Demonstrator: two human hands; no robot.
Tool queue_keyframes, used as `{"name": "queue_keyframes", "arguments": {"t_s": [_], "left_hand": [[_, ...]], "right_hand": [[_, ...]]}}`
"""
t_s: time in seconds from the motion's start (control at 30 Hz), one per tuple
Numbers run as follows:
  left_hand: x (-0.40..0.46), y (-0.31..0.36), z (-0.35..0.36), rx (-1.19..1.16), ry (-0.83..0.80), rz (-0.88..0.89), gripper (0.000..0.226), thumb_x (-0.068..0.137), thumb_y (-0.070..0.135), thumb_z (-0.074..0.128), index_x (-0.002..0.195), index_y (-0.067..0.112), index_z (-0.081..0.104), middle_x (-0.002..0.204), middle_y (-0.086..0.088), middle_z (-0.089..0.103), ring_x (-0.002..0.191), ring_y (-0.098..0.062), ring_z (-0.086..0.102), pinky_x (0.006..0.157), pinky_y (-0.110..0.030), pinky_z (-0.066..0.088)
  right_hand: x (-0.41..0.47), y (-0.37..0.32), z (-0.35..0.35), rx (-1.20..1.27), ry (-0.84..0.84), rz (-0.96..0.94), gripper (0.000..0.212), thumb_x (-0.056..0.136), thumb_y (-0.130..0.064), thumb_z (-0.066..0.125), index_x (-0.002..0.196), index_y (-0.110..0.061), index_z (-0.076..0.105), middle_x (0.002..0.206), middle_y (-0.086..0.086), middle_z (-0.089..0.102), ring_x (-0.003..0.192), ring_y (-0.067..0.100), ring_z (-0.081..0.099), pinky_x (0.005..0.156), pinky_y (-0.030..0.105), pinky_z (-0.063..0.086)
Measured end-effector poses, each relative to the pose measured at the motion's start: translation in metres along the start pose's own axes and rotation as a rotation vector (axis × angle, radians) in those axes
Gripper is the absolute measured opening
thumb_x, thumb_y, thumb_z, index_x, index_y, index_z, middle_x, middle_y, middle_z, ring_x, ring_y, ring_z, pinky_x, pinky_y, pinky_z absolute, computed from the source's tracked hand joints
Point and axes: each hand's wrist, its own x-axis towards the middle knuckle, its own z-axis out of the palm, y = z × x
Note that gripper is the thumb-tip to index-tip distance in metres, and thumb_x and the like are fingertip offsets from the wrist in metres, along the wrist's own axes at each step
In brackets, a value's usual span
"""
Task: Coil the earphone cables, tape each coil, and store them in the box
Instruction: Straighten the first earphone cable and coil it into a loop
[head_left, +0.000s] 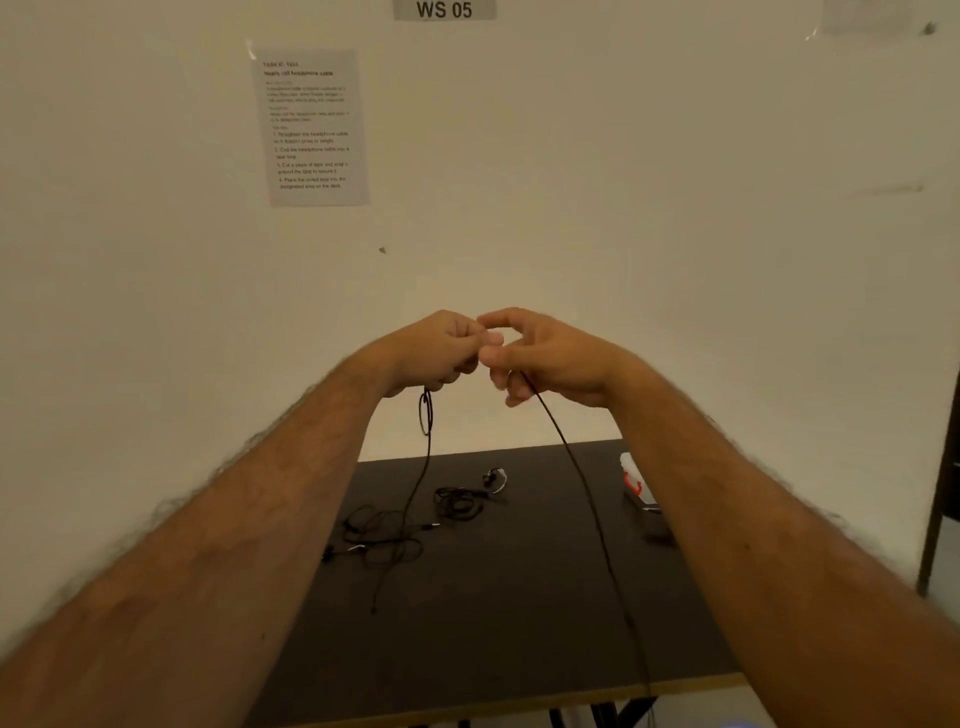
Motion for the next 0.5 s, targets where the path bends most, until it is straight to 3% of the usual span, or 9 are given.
{"name": "queue_keyframes", "arguments": {"t_s": [0.07, 0.13, 0.2, 0.27, 0.33, 0.4, 0.5], "left_hand": [[0.000, -0.001, 0.000, -0.002, 0.009, -0.008, 0.040, 0.102, 0.039, 0.048, 0.069, 0.018, 0.055, 0.050, 0.013, 0.039, 0.046, -0.006, 0.025, 0.044, -0.018, 0.025], [-0.003, -0.006, -0.002, -0.026, 0.018, -0.028, 0.039, 0.102, 0.041, 0.047, 0.075, 0.016, 0.059, 0.053, 0.012, 0.039, 0.047, -0.006, 0.026, 0.045, -0.018, 0.026], [-0.007, -0.016, -0.005, -0.070, 0.017, -0.050, 0.038, 0.102, 0.042, 0.046, 0.078, 0.015, 0.058, 0.054, 0.011, 0.037, 0.047, -0.006, 0.026, 0.045, -0.019, 0.026], [-0.014, -0.029, -0.008, -0.081, 0.019, -0.076, 0.038, 0.103, 0.041, 0.044, 0.079, 0.015, 0.055, 0.056, 0.010, 0.036, 0.048, -0.007, 0.026, 0.046, -0.019, 0.027], [-0.020, -0.040, -0.010, -0.080, 0.015, -0.106, 0.037, 0.103, 0.041, 0.043, 0.079, 0.015, 0.054, 0.058, 0.009, 0.034, 0.049, -0.007, 0.026, 0.047, -0.020, 0.028], [-0.024, -0.046, -0.009, -0.087, 0.007, -0.118, 0.037, 0.104, 0.041, 0.043, 0.079, 0.015, 0.053, 0.058, 0.009, 0.033, 0.049, -0.007, 0.025, 0.047, -0.020, 0.027], [-0.024, -0.039, -0.005, -0.121, -0.010, -0.098, 0.036, 0.103, 0.041, 0.043, 0.080, 0.015, 0.054, 0.059, 0.008, 0.033, 0.049, -0.007, 0.024, 0.045, -0.018, 0.025]], "right_hand": [[0.002, -0.007, 0.001, -0.069, 0.034, -0.040, 0.036, 0.093, -0.021, 0.067, 0.126, -0.011, 0.056, 0.058, -0.005, 0.052, 0.045, 0.008, 0.038, 0.045, 0.025, 0.037], [0.000, -0.012, -0.004, -0.196, 0.128, -0.056, 0.020, 0.092, -0.018, 0.067, 0.109, -0.008, 0.067, 0.050, -0.006, 0.045, 0.041, 0.008, 0.029, 0.042, 0.024, 0.025], [-0.006, -0.016, -0.014, -0.265, 0.300, -0.085, 0.012, 0.092, -0.017, 0.067, 0.096, -0.008, 0.073, 0.052, -0.009, 0.050, 0.039, 0.004, 0.037, 0.042, 0.019, 0.030], [-0.008, -0.014, -0.030, -0.248, 0.580, -0.129, 0.011, 0.092, -0.017, 0.066, 0.089, -0.008, 0.073, 0.062, -0.011, 0.057, 0.042, -0.002, 0.048, 0.044, 0.010, 0.035], [-0.012, -0.009, -0.047, -0.181, 0.773, -0.120, 0.013, 0.093, -0.016, 0.061, 0.083, -0.012, 0.069, 0.062, -0.008, 0.054, 0.041, 0.000, 0.045, 0.043, 0.014, 0.035], [-0.014, -0.005, -0.055, -0.149, 0.753, -0.042, 0.014, 0.095, -0.014, 0.054, 0.085, -0.012, 0.063, 0.065, 0.000, 0.053, 0.045, 0.008, 0.045, 0.043, 0.022, 0.042], [-0.019, -0.003, -0.046, -0.057, 0.536, 0.084, 0.020, 0.101, -0.020, 0.050, 0.114, -0.008, 0.056, 0.087, 0.014, 0.064, 0.053, 0.017, 0.056, 0.057, 0.035, 0.058]]}}
